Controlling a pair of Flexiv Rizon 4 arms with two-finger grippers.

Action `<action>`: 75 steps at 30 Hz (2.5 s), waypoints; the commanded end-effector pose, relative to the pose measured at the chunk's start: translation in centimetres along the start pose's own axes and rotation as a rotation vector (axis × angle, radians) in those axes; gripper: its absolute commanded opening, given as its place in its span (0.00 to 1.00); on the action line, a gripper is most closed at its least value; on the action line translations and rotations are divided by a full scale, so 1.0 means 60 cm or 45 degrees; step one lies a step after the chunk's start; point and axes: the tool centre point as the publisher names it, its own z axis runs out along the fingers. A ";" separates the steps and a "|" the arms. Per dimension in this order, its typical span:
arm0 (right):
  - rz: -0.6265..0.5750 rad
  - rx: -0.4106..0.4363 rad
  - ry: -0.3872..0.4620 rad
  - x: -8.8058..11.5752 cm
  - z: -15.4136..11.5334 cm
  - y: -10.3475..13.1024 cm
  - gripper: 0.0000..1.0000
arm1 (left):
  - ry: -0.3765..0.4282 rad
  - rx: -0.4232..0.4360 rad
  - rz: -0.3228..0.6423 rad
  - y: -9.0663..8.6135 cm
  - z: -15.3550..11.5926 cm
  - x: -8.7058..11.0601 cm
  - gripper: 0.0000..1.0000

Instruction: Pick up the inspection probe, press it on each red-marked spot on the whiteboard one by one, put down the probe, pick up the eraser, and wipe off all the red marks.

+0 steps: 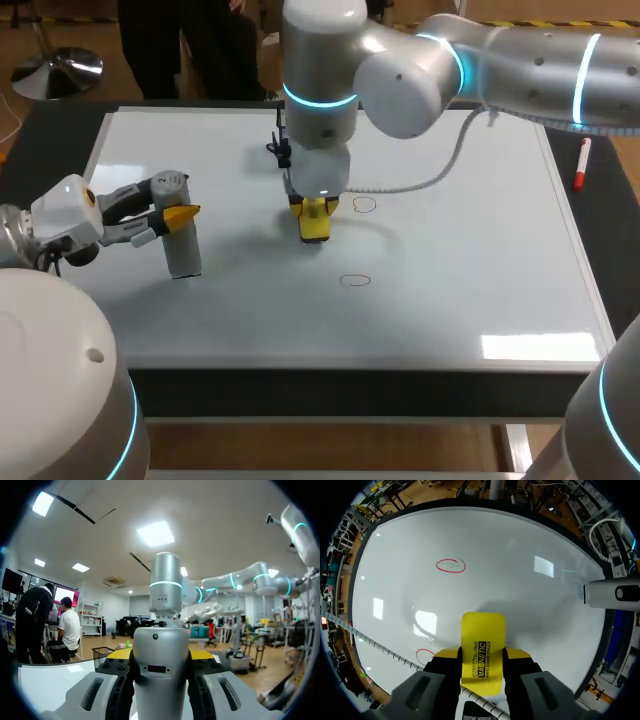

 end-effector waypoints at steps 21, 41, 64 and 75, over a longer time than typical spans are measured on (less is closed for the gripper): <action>-0.007 -0.037 -0.022 -0.020 0.034 0.013 0.00 | -0.001 0.000 0.001 -0.002 0.000 0.001 0.00; 0.089 -0.066 0.011 0.036 0.044 0.016 0.00 | -0.001 0.000 0.001 -0.002 0.000 0.001 0.00; 0.188 -0.062 0.033 0.102 0.000 0.030 0.00 | -0.001 0.000 0.001 -0.002 0.000 0.001 0.00; 0.271 -0.028 0.026 0.183 -0.034 0.018 0.00 | -0.001 0.000 0.001 -0.002 0.000 0.001 0.00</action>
